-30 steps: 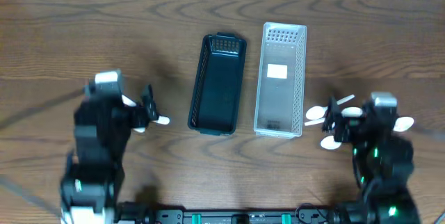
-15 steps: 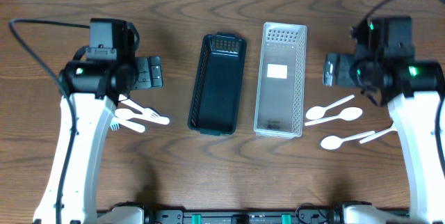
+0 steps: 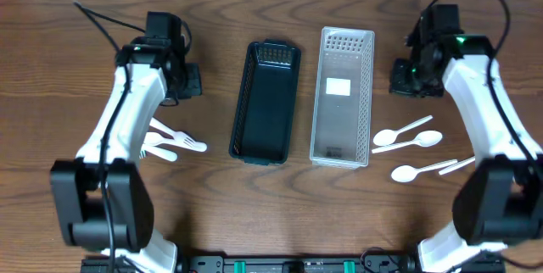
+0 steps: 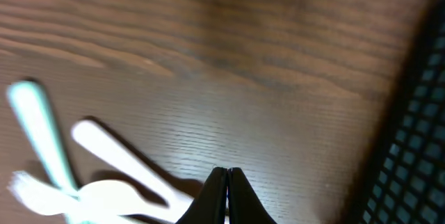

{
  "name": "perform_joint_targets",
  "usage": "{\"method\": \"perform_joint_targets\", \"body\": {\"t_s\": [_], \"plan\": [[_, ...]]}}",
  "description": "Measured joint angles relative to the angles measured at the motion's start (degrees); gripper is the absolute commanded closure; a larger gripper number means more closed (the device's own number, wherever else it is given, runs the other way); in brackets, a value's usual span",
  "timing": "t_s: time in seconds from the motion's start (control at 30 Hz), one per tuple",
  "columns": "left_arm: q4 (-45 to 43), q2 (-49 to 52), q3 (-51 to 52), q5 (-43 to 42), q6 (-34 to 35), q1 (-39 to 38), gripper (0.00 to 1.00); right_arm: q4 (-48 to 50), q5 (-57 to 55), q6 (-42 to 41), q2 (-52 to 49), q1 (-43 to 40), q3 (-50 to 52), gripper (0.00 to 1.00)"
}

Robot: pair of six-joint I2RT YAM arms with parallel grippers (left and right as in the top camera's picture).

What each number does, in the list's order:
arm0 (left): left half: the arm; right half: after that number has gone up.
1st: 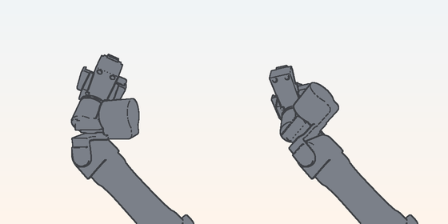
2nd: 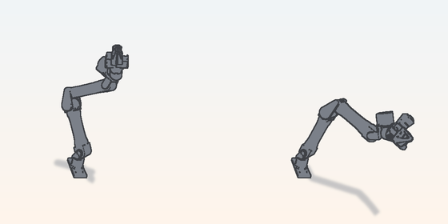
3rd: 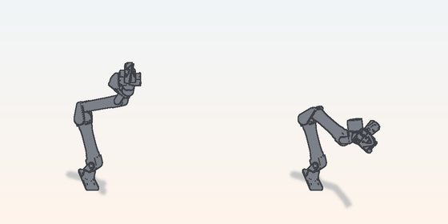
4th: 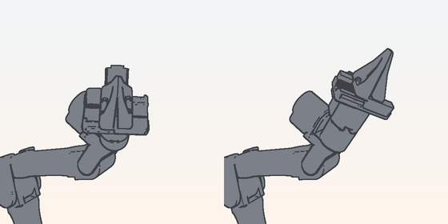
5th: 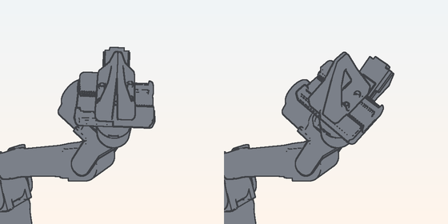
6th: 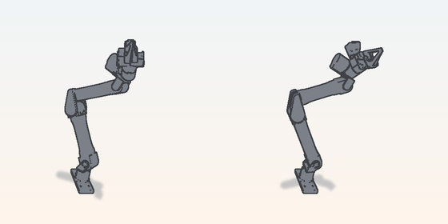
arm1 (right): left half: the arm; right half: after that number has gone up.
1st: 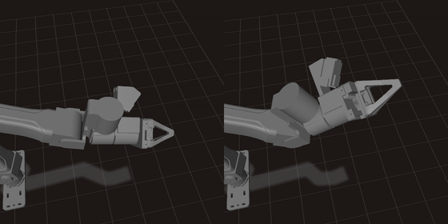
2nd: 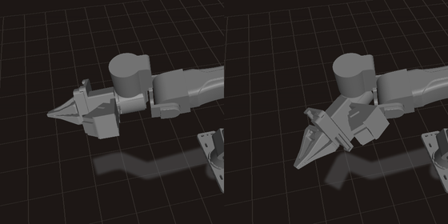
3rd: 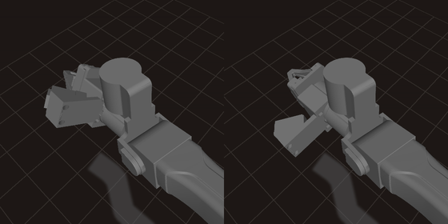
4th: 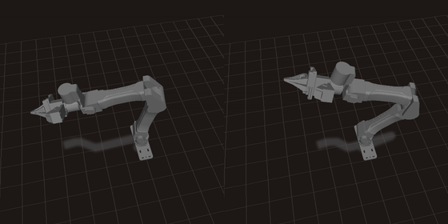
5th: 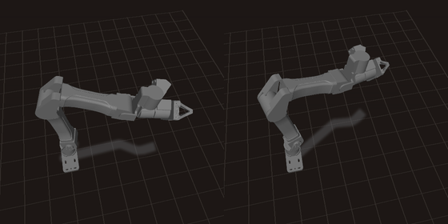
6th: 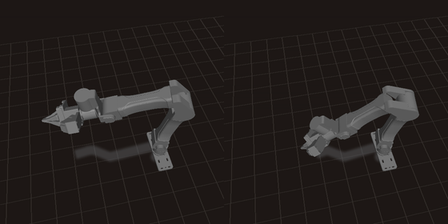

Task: Pack container

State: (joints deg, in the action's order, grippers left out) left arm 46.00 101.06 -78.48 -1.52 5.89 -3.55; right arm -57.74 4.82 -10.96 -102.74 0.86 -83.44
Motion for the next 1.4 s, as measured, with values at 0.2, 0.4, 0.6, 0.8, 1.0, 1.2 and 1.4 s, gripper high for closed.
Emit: {"method": "perform_joint_targets", "body": {"t_s": [0.2,0.4,0.6,0.8,1.0,1.2,1.4], "plan": [[0.74,3.45,0.00,-6.34,0.17,-0.24,0.94,1.86,5.16,2.71,-5.75,0.00,0.00,0.99],[3.58,3.58,0.00,-9.66,0.31,-3.34,0.94,2.86,9.84,4.26,-8.44,0.00,0.00,0.99],[4.81,3.58,0.00,-10.60,0.31,-8.20,0.94,3.21,14.27,6.64,-8.46,0.04,-0.02,0.99],[4.81,3.58,0.00,-10.84,0.31,-11.39,0.94,3.21,17.59,10.25,-8.46,1.22,-0.04,0.99],[4.85,3.58,0.00,-11.02,0.31,-11.89,0.94,3.45,19.45,13.09,-8.46,5.18,-0.04,0.99],[5.53,3.58,0.00,-10.27,0.33,-11.80,0.94,4.70,19.30,14.08,-8.46,7.32,-0.04,0.99],[5.70,3.58,0.00,-10.51,0.33,-11.89,0.94,4.96,15.63,11.65,-8.46,7.15,-0.04,0.93]]}}
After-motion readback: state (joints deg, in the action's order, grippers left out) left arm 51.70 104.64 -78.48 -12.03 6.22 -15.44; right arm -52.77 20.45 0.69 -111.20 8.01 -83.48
